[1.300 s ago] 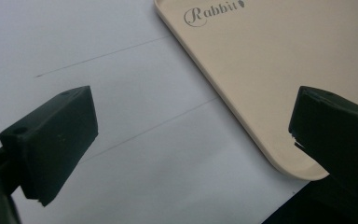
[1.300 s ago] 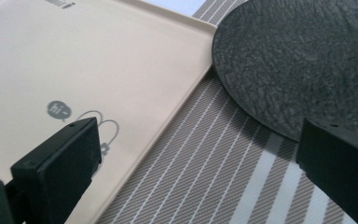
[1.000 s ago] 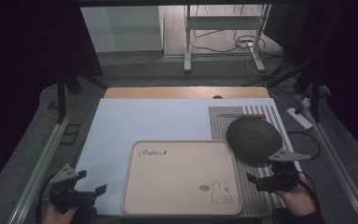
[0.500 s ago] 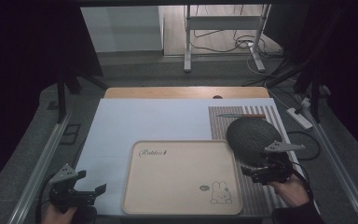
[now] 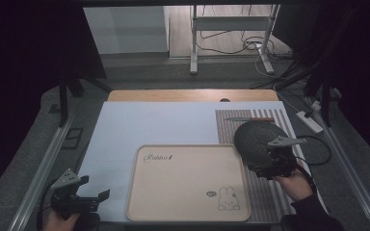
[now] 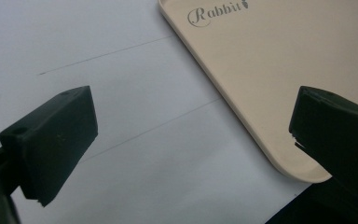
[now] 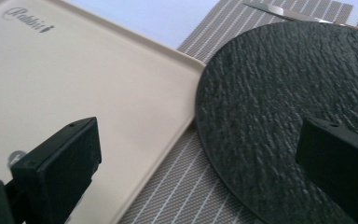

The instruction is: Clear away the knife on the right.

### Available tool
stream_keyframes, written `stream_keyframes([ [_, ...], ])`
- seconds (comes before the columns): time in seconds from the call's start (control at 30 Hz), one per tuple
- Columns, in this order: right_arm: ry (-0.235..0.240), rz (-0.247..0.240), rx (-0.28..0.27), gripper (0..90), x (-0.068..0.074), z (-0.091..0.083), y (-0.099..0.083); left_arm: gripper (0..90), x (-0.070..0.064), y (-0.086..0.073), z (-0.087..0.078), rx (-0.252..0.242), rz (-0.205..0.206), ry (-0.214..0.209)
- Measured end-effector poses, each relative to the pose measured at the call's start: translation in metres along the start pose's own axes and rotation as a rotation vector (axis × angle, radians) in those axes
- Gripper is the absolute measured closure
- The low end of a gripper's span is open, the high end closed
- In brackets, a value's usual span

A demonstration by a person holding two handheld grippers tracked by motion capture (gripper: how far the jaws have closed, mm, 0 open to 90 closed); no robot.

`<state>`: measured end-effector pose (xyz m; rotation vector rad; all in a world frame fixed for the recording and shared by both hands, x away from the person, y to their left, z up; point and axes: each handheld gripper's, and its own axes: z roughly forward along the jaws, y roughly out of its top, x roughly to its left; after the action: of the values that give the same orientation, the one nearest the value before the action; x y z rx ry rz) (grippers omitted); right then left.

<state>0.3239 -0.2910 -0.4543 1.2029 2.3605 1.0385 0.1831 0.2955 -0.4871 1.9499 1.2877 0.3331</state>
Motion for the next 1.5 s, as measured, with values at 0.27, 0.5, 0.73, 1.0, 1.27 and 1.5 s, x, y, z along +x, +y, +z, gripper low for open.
stream_keyframes([
  [0.27,-0.015,0.025,0.010,0.4,-0.011,0.008,0.006,1.2,0.000,0.000,0.000,0.000,-0.004,0.002],
  [0.5,-0.036,0.031,0.031,0.3,-0.019,0.020,0.015,1.2,0.000,0.000,0.000,0.000,-0.007,0.002],
  [0.73,-0.053,0.034,0.057,0.0,-0.029,0.035,0.023,1.2,0.001,0.000,0.000,0.001,-0.010,0.002],
  [1.0,-0.092,0.032,0.103,0.0,-0.043,0.049,0.032,1.1,0.001,0.000,0.000,0.005,-0.011,0.002],
  [1.27,-0.140,0.052,0.131,0.0,-0.062,0.063,0.039,1.2,0.001,0.000,0.001,0.007,-0.012,0.002],
  [1.5,-0.161,0.065,0.138,0.0,-0.080,0.072,0.046,1.2,0.001,0.001,0.001,0.009,-0.013,0.002],
])
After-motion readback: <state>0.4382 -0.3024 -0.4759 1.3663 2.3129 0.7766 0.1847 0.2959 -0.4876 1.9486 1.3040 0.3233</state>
